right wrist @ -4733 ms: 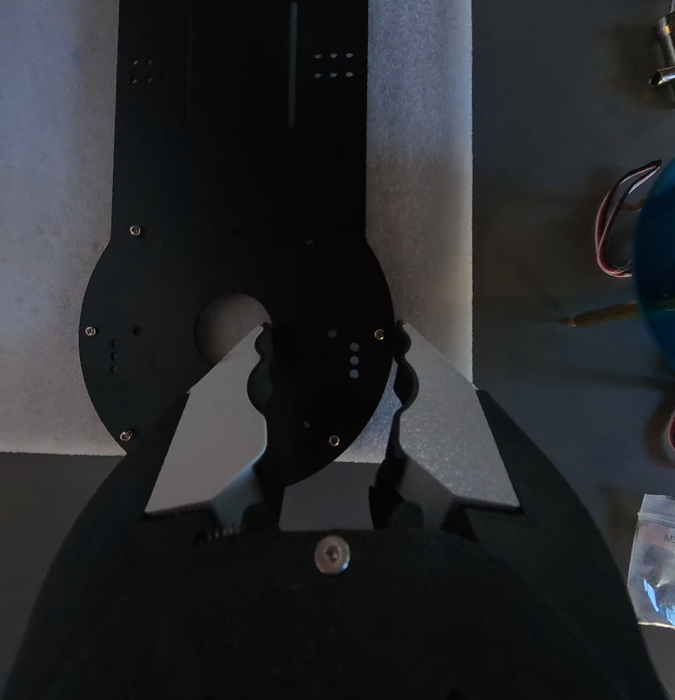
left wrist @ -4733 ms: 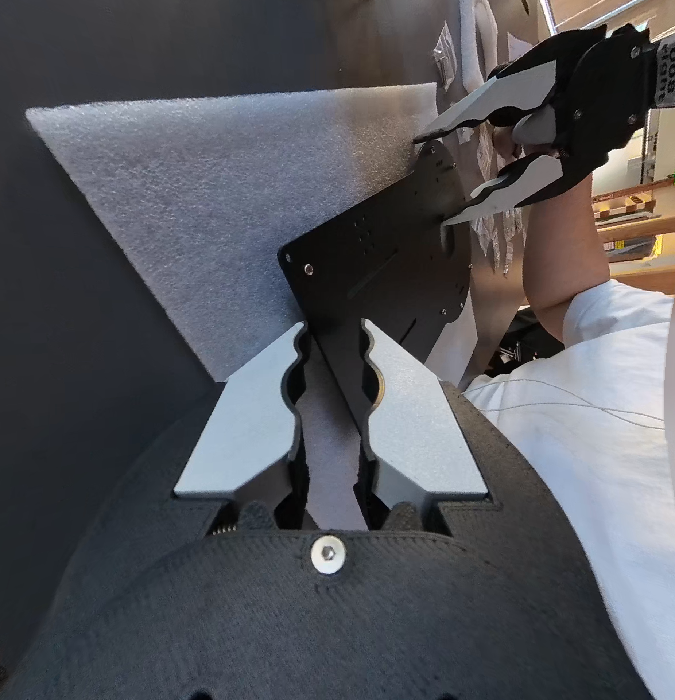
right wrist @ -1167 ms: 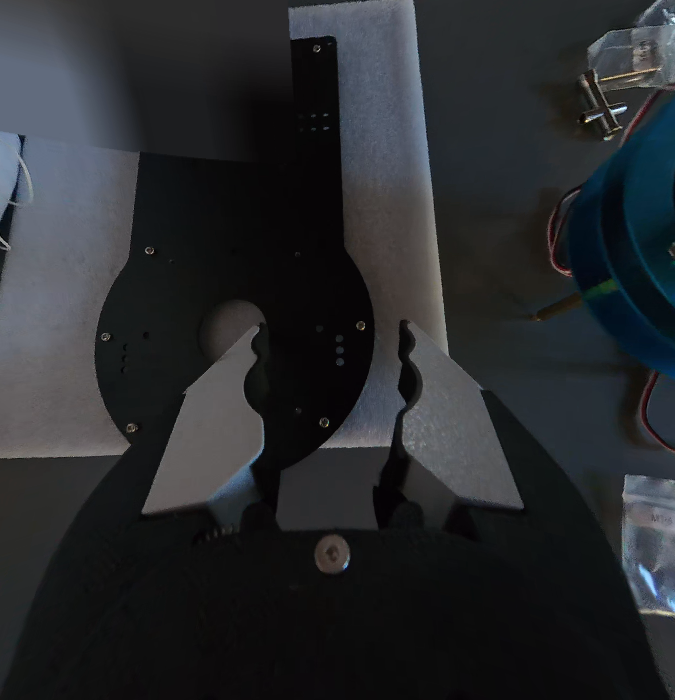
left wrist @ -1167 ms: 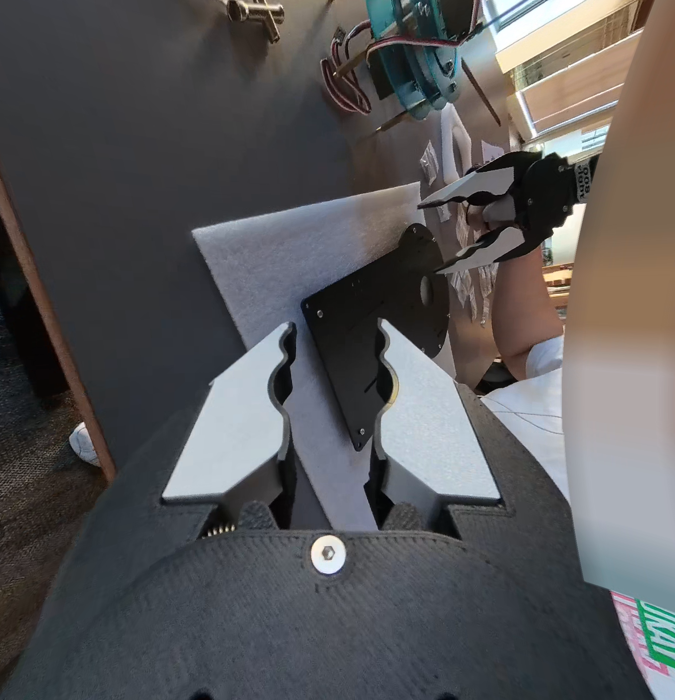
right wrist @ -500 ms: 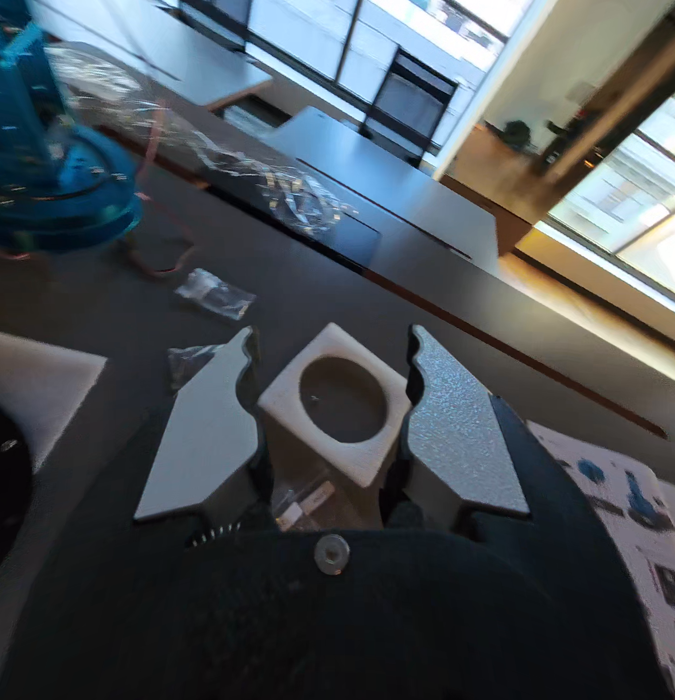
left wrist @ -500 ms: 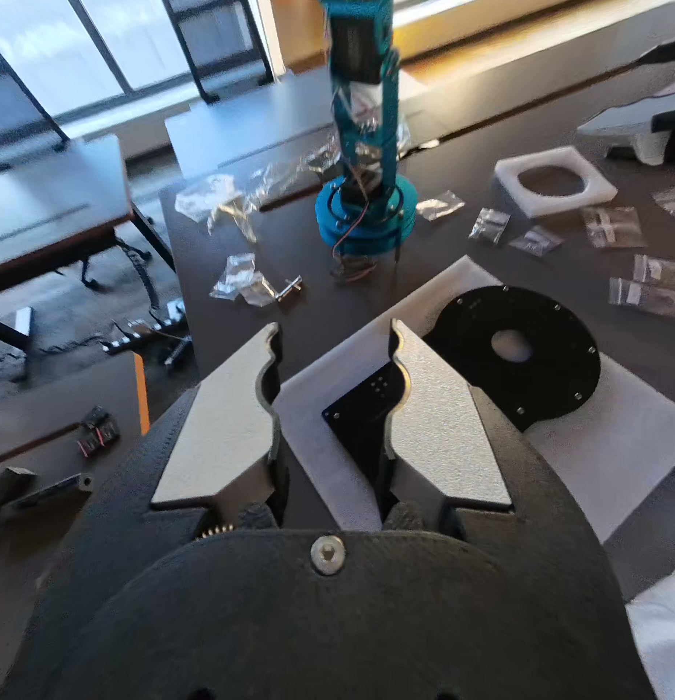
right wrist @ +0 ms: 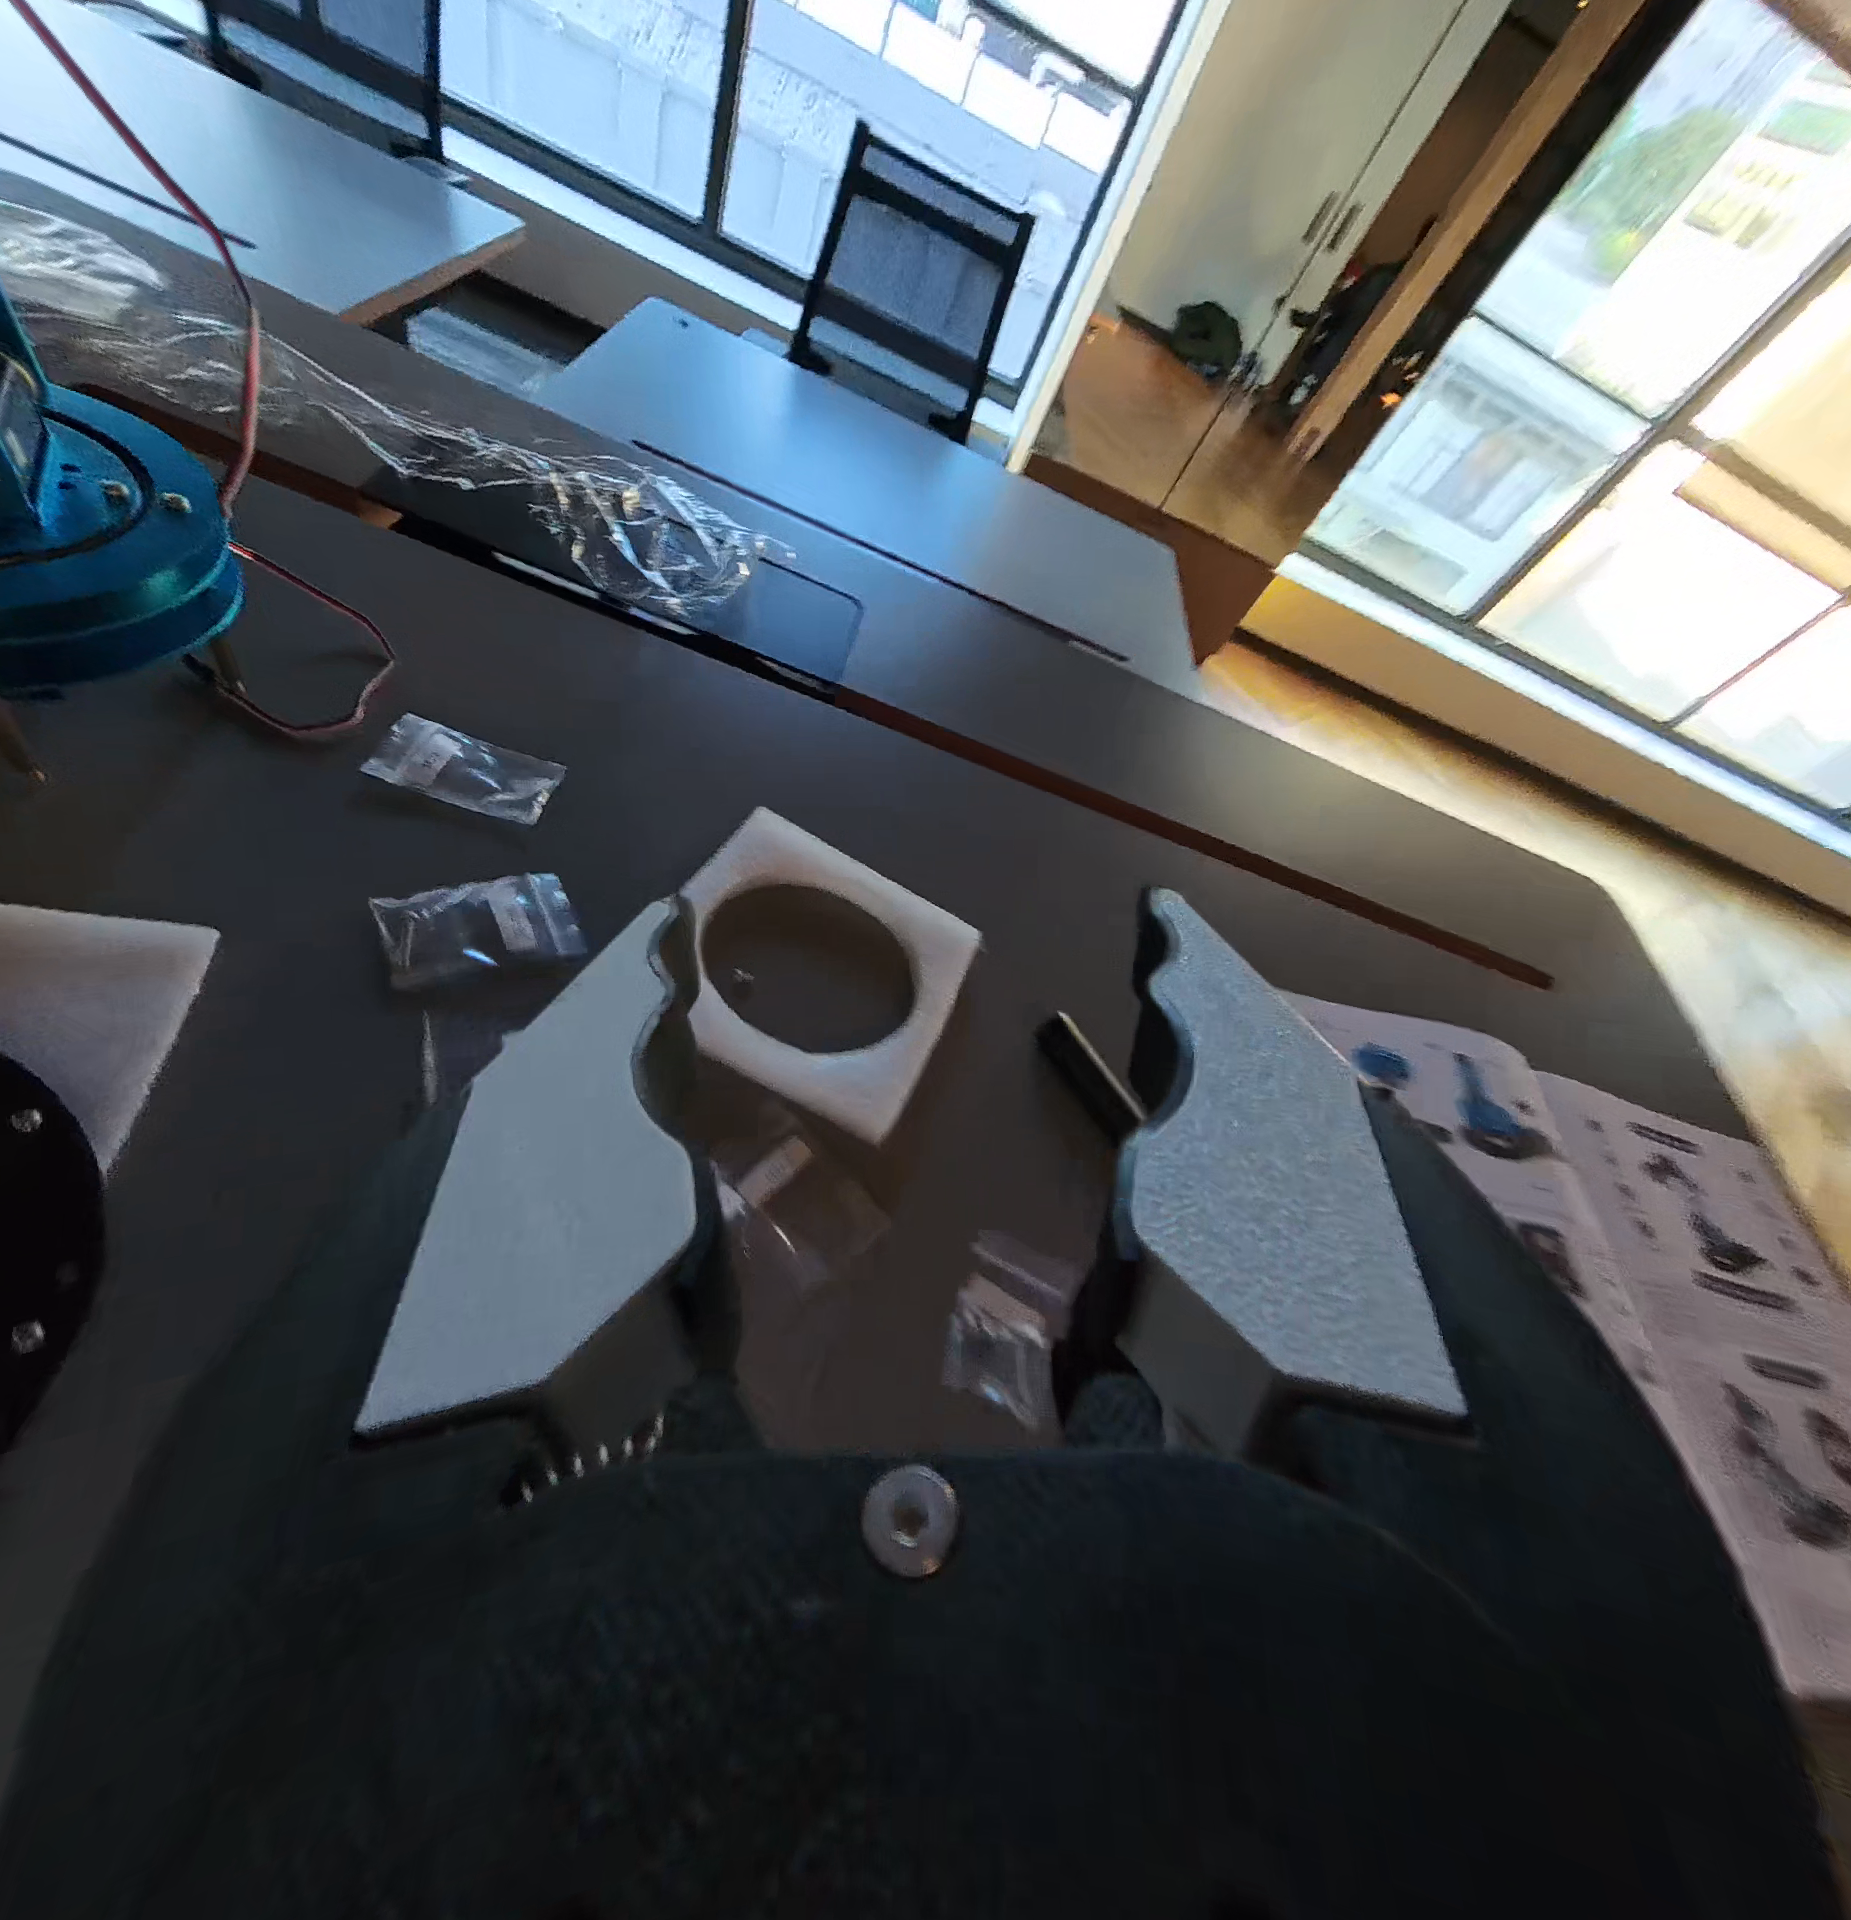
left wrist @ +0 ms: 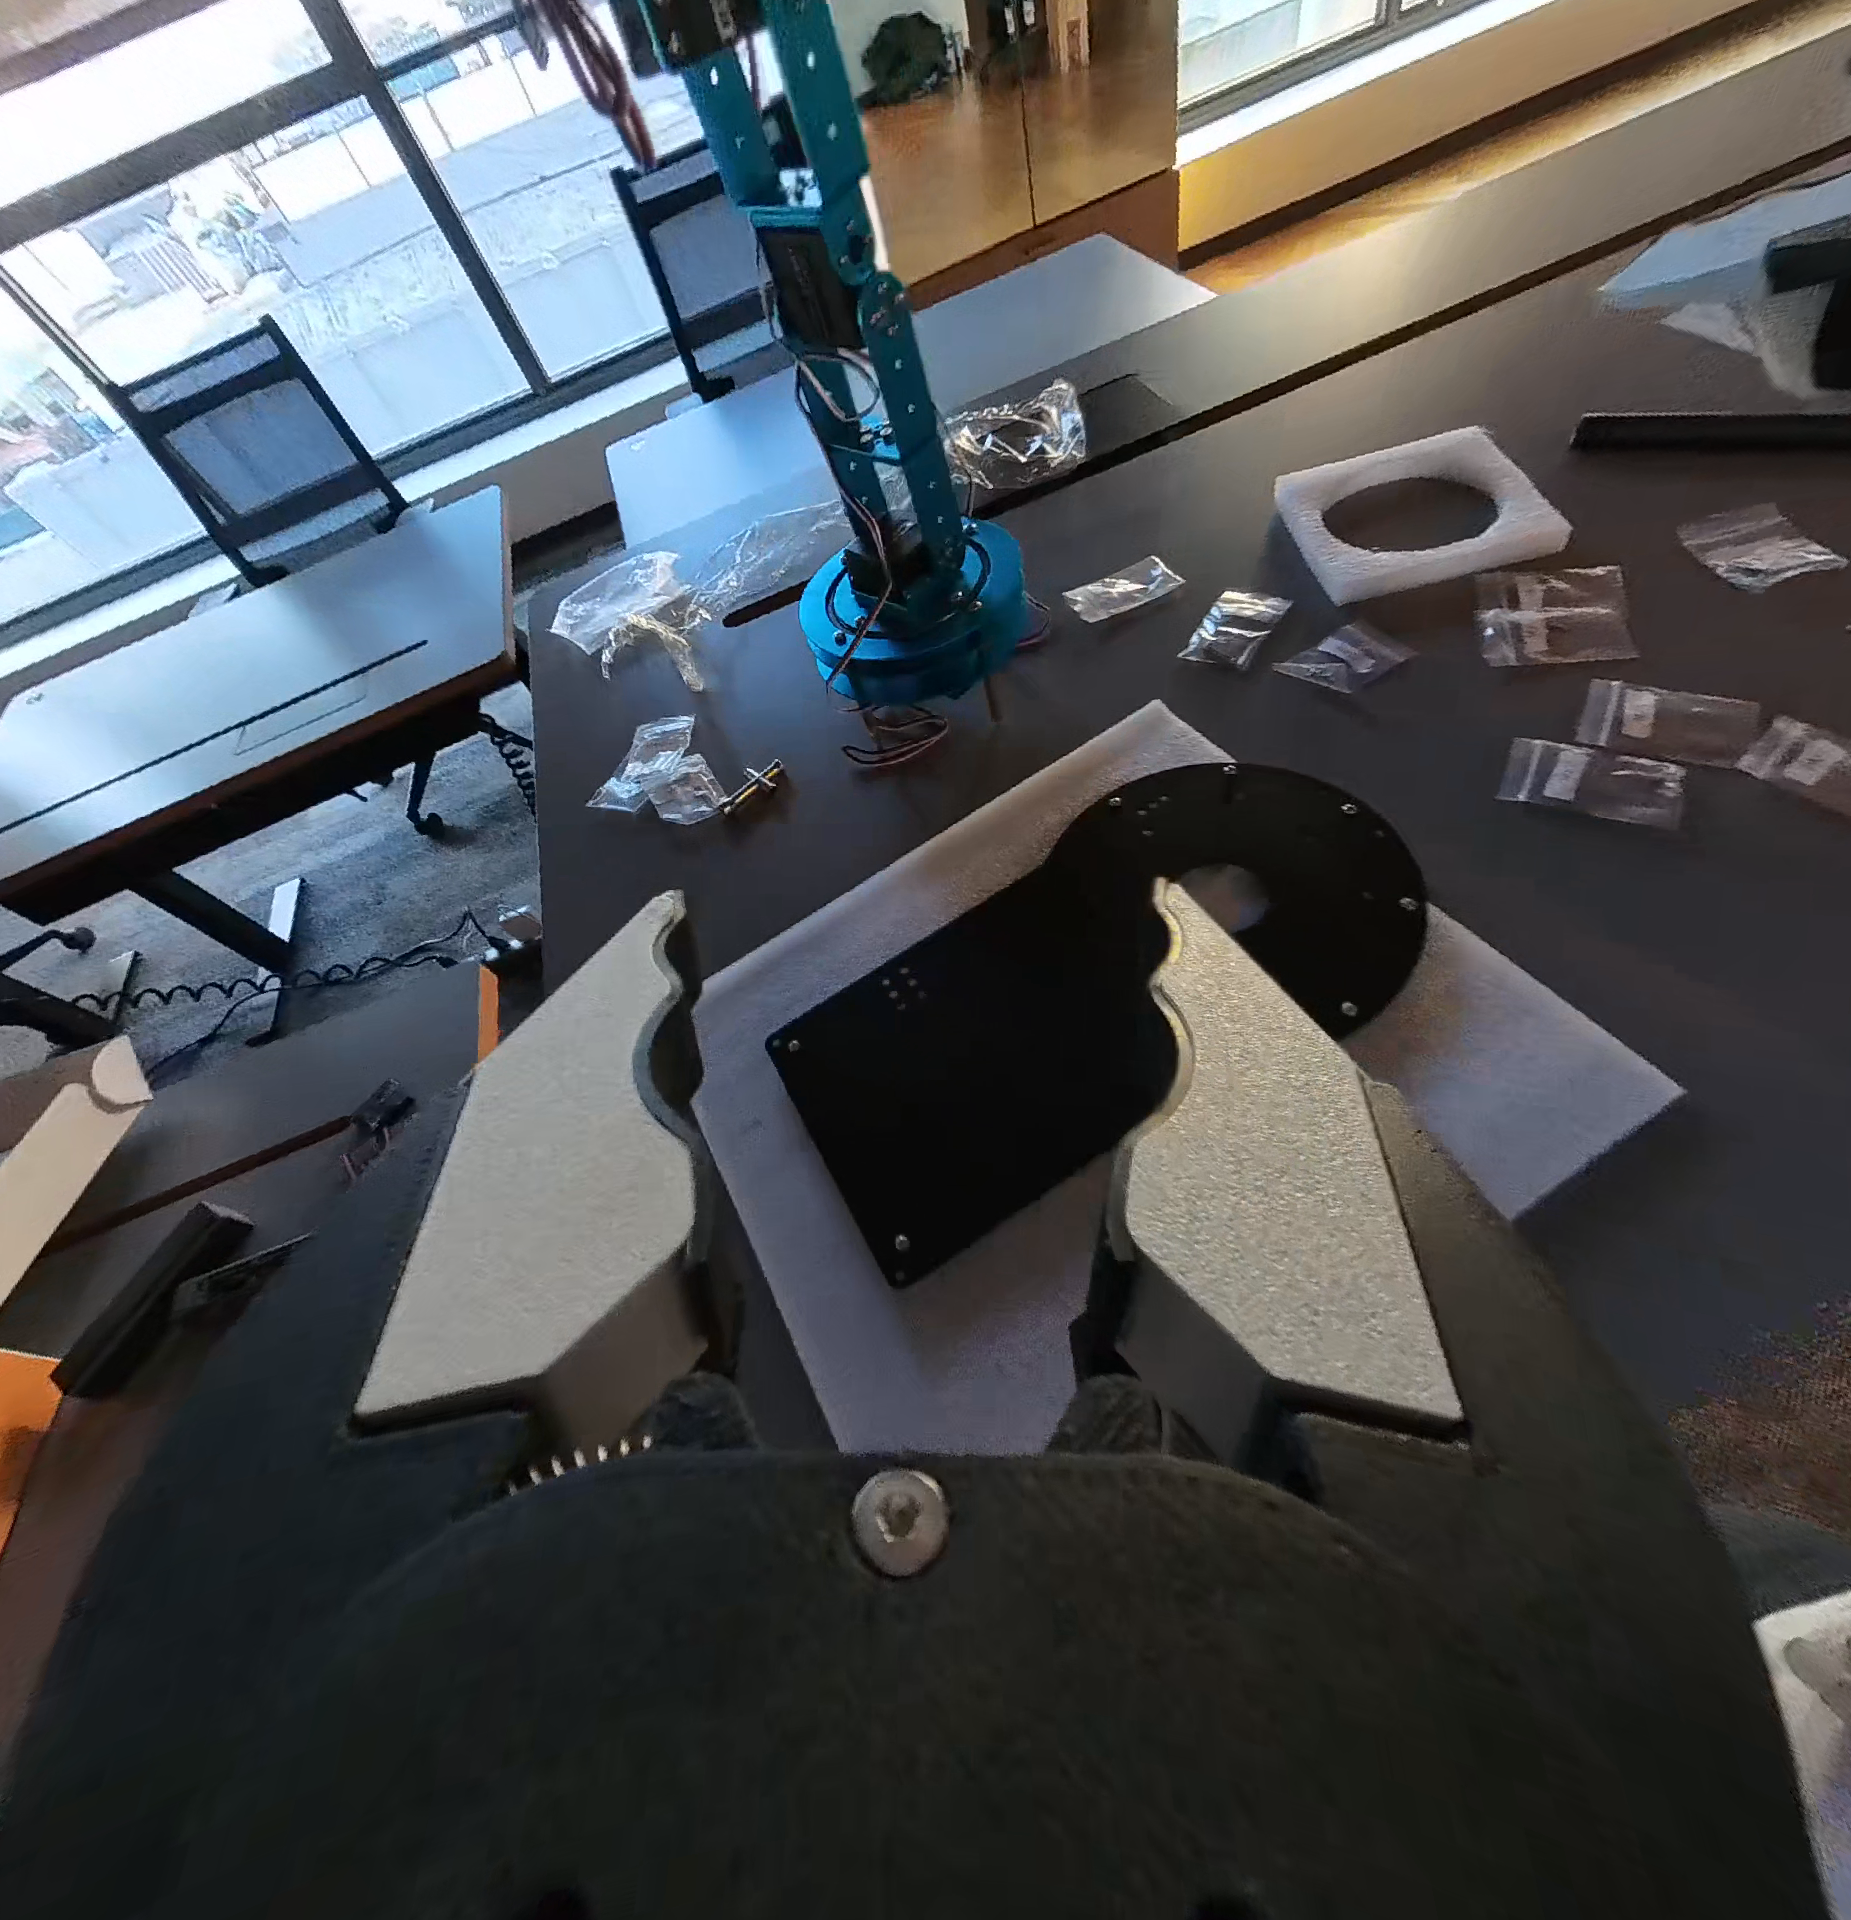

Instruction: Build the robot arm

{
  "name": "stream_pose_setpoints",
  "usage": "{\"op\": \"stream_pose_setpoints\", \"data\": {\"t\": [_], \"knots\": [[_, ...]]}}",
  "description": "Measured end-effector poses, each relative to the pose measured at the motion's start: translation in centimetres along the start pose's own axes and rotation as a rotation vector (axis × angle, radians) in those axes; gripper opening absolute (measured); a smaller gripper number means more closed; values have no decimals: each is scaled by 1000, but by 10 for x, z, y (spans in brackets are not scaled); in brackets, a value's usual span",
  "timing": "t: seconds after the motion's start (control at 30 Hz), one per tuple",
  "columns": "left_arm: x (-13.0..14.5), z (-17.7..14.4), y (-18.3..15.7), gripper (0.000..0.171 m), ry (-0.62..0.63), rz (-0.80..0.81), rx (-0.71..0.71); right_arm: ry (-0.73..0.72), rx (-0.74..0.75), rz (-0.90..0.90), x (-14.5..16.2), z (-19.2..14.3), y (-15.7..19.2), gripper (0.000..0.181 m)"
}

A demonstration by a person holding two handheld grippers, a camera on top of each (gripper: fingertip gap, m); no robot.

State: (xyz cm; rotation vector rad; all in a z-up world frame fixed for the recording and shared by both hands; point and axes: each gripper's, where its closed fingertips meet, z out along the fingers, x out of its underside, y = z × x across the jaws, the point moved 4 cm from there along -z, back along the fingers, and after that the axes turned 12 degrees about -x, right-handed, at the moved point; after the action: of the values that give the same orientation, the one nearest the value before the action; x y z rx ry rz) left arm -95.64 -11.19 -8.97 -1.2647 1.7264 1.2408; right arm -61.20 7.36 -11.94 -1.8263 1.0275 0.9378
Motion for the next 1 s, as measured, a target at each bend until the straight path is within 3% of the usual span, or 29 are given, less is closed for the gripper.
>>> {"op": "stream_pose_setpoints", "data": {"t": [0.2,0.43,0.63,0.8,1.0], "knots": [[7,-66,-12,85,-18,1,46,-70,96,52,8,-103,-6,83],[57,-186,9,84,10,-25,15,-219,75,162,6,-221,38,69],[89,-270,27,83,-19,-83,-18,-215,121,119,14,-291,67,65],[92,-300,14,85,-41,-92,22,-181,145,54,20,-336,74,67],[85,-295,-32,86,-53,-108,98,-132,85,8,33,-363,68,69]]}}
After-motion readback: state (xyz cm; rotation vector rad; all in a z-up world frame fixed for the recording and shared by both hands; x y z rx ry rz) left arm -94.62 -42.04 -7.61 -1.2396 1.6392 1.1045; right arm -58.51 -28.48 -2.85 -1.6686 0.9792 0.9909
